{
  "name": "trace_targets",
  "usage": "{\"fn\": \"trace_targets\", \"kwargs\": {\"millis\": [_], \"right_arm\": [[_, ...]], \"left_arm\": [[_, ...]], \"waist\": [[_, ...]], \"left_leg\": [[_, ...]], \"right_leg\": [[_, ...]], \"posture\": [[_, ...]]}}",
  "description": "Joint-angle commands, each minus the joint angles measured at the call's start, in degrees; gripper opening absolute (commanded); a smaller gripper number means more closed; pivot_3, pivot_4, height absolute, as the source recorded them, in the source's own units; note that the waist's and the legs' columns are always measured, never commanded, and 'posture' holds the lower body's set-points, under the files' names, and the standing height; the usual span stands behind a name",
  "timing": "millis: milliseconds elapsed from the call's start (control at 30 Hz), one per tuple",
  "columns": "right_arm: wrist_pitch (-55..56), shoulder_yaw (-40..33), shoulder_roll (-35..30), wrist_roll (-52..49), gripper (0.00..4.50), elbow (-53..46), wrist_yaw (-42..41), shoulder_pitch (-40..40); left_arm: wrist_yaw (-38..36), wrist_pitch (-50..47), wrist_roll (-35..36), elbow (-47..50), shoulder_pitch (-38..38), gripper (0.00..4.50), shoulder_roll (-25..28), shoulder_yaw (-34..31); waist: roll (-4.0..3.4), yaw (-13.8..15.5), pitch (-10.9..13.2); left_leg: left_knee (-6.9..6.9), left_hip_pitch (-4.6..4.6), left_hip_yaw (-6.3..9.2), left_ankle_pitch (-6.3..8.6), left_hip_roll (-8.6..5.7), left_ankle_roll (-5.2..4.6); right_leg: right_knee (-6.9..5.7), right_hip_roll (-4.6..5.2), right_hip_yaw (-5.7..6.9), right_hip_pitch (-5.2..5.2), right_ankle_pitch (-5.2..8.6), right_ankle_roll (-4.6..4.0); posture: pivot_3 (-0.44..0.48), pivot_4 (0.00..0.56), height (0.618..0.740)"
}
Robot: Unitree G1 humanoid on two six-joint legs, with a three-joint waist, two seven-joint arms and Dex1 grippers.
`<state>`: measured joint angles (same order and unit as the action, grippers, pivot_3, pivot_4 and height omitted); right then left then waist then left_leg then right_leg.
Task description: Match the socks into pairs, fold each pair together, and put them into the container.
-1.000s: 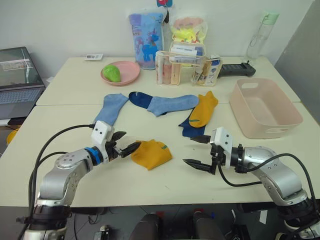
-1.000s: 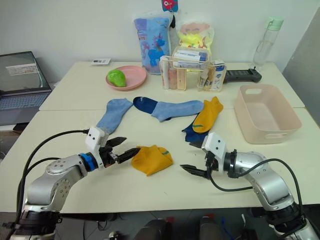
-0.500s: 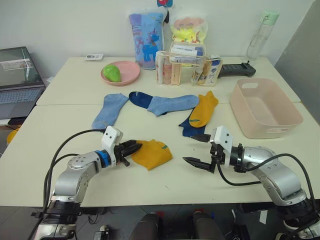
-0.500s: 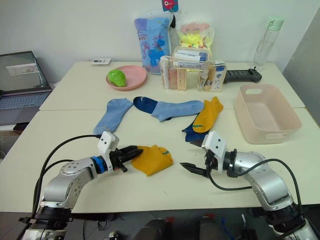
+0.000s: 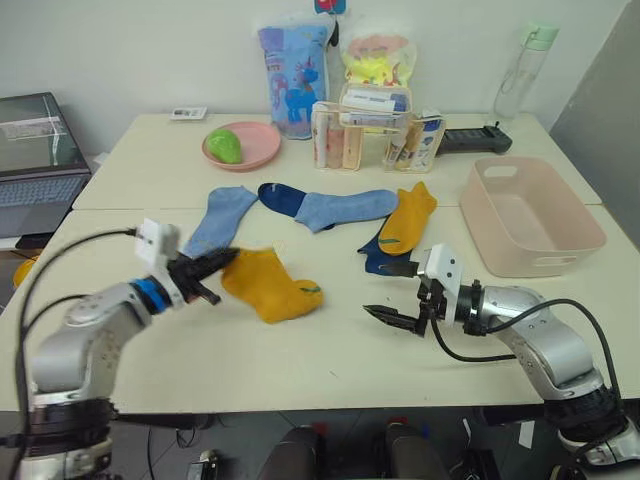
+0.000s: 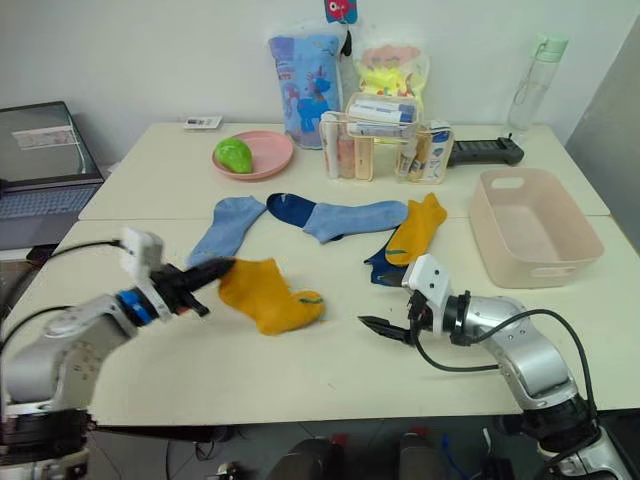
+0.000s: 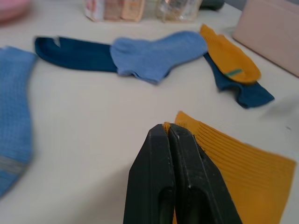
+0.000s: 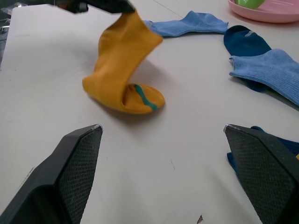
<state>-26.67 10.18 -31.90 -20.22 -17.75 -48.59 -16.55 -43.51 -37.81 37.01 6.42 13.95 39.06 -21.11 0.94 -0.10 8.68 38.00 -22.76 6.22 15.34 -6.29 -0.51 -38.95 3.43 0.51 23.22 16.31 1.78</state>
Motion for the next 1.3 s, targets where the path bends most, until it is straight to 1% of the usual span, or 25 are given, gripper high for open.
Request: {"fn": "trace_targets", "kwargs": {"millis": [33, 133, 167, 200, 300, 400, 433, 533, 600, 667, 733, 800, 867, 933, 1000, 1167, 1300], "right_arm": [[1.90, -0.29, 0.54, 0.09, 4.50, 0.03, -0.79, -1.26], [2.16, -0.45, 1.04, 0.24, 4.50, 0.80, -0.85, -1.89], [2.28, -0.54, 1.03, 0.30, 4.50, 0.98, -0.99, -1.91], [2.30, -0.71, 0.95, 0.27, 4.50, 1.13, -1.13, -1.92], [2.49, -1.35, 0.59, 0.40, 4.50, 1.35, -1.25, -1.69], [2.51, -1.89, 0.35, 0.56, 4.50, 1.31, -1.14, -1.35], [2.52, -2.03, 0.27, 0.64, 4.50, 1.26, -1.06, -1.24], [2.15, -2.91, -0.43, 0.57, 4.50, 0.13, -0.66, -0.20], [1.86, -3.40, -0.75, 0.49, 4.50, -0.65, -0.43, 0.46], [1.74, -3.73, -0.92, 0.49, 4.50, -1.12, -0.16, 0.96], [1.72, -3.86, -1.06, 0.53, 4.50, -1.49, 0.10, 1.43], [1.78, -3.87, -1.16, 0.57, 4.50, -1.52, 0.25, 1.56], [1.60, -4.04, -1.08, 0.44, 4.50, -1.76, 0.58, 1.68], [1.51, -4.06, -1.04, 0.46, 4.50, -2.04, 0.83, 1.80], [1.41, -4.06, -1.01, 0.43, 4.50, -2.15, 0.91, 1.79], [1.70, -3.98, -1.21, 0.50, 4.50, -1.76, 0.71, 1.49], [1.86, -3.82, -1.17, 0.58, 4.50, -1.53, 0.54, 1.25]], "left_arm": [[1.58, -6.03, 8.99, 4.99, 3.73, 0.03, 2.24, -6.40], [3.39, -12.09, 15.86, 9.42, 5.08, 0.03, 3.05, -7.52], [3.85, -14.48, 18.44, 12.12, 4.76, 0.03, 3.16, -6.60], [3.89, -15.96, 19.38, 14.96, 3.72, 0.03, 3.25, -4.53], [4.83, -15.71, 17.59, 19.28, 1.15, 0.03, 1.54, 0.97], [5.20, -14.08, 15.44, 19.74, -0.26, 0.03, 0.23, 4.64], [4.66, -12.85, 13.66, 19.84, -0.78, 0.03, 0.31, 6.56], [4.01, -11.68, 11.30, 19.89, -0.20, 0.03, -1.01, 12.14], [3.53, -11.41, 10.82, 19.49, 0.15, 0.03, -1.18, 13.51], [2.93, -10.93, 10.61, 18.93, 0.22, 0.03, -1.35, 14.02], [3.59, -10.03, 10.42, 18.01, 1.09, 0.03, -2.65, 14.07], [5.39, -9.06, 10.70, 16.42, 3.28, 0.03, -5.14, 13.31], [9.06, -7.73, 11.28, 13.53, 7.65, 0.03, -8.82, 11.19], [11.77, -7.02, 11.54, 10.81, 10.99, 0.03, -11.05, 9.01], [11.61, -6.82, 11.51, 9.95, 11.82, 0.03, -11.20, 8.30], [13.64, -0.50, 6.33, 7.00, 13.65, 0.03, -12.04, 7.44], [16.76, 4.76, 1.94, 3.97, 15.56, 0.03, -12.67, 6.30]], "waist": [[0.00, -0.01, 0.00], [0.00, -0.04, 0.00], [0.00, -0.04, 0.00], [0.00, -0.05, 0.00], [-0.01, -0.05, 0.00], [-0.01, -0.01, 0.00], [0.00, -0.01, 0.00], [-0.01, 0.02, 0.00], [0.00, 0.11, 0.00], [0.00, 0.08, 0.00], [-0.01, 0.08, 0.00], [0.00, 0.10, 0.00], [0.01, 0.12, 0.00], [0.03, 0.16, 0.01], [0.03, 0.07, 0.01], [0.03, -0.02, 0.01], [0.04, 0.07, 0.01]], "left_leg": [[0.01, 0.00, -0.01, 0.00, -0.01, 0.00], [0.02, 0.00, -0.01, 0.00, -0.01, 0.00], [0.02, 0.00, -0.01, 0.00, -0.01, 0.00], [0.01, 0.00, -0.01, 0.00, 0.00, 0.00], [0.01, 0.01, -0.04, 0.00, -0.01, 0.00], [0.00, 0.03, -0.03, -0.01, 0.01, 0.01], [0.00, 0.04, -0.04, -0.01, 0.01, 0.01], [-0.01, 0.02, -0.05, 0.00, 0.00, 0.01], [0.00, 0.01, -0.04, 0.00, 0.00, 0.01], [0.00, 0.01, -0.05, -0.01, 0.00, 0.01], [-0.01, 0.02, -0.03, -0.01, 0.01, 0.01], [0.00, 0.01, -0.04, -0.01, 0.01, 0.01], [0.04, 0.00, -0.04, -0.01, 0.00, 0.01], [0.07, -0.01, -0.01, -0.01, 0.00, 0.01], [0.06, -0.02, -0.04, -0.01, 0.00, 0.02], [0.02, 0.01, -0.07, 0.00, 0.01, 0.03], [0.07, -0.01, -0.07, 0.00, -0.01, 0.03]], "right_leg": [[0.01, 0.00, -0.01, 0.00, 0.00, 0.00], [0.01, 0.01, -0.01, -0.01, 0.00, 0.00], [0.00, 0.01, -0.01, -0.01, 0.00, 0.00], [0.00, 0.00, -0.01, -0.01, 0.00, 0.00], [0.01, 0.01, -0.05, -0.02, 0.00, 0.00], [-0.02, -0.02, -0.05, -0.02, 0.00, 0.00], [-0.03, -0.02, -0.06, -0.02, 0.00, -0.01], [-0.01, -0.01, -0.06, -0.02, 0.00, -0.01], [0.00, -0.01, -0.06, -0.03, 0.00, -0.01], [0.00, -0.01, -0.06, -0.02, 0.00, -0.01], [-0.01, -0.01, -0.05, -0.02, 0.00, -0.01], [-0.01, -0.01, -0.05, -0.02, 0.00, -0.01], [-0.01, -0.01, -0.05, -0.03, 0.00, -0.01], [-0.01, -0.01, 0.00, -0.04, 0.00, 0.00], [-0.01, -0.01, -0.02, -0.02, 0.00, 0.00], [-0.01, -0.02, -0.05, -0.01, 0.00, 0.00], [-0.01, -0.01, -0.04, -0.02, -0.01, 0.00]], "posture": [[0.000, 0.150, 0.740], [0.000, 0.150, 0.740], [0.000, 0.150, 0.740], [0.000, 0.150, 0.740], [0.000, 0.150, 0.740], [0.000, 0.150, 0.740], [0.000, 0.150, 0.740], [0.000, 0.150, 0.740], [0.000, 0.150, 0.740], [0.000, 0.150, 0.740], [0.000, 0.150, 0.740], [0.000, 0.150, 0.740], [0.000, 0.150, 0.740], [0.000, 0.150, 0.740], [0.000, 0.150, 0.740], [0.000, 0.150, 0.740], [0.000, 0.150, 0.740]]}}
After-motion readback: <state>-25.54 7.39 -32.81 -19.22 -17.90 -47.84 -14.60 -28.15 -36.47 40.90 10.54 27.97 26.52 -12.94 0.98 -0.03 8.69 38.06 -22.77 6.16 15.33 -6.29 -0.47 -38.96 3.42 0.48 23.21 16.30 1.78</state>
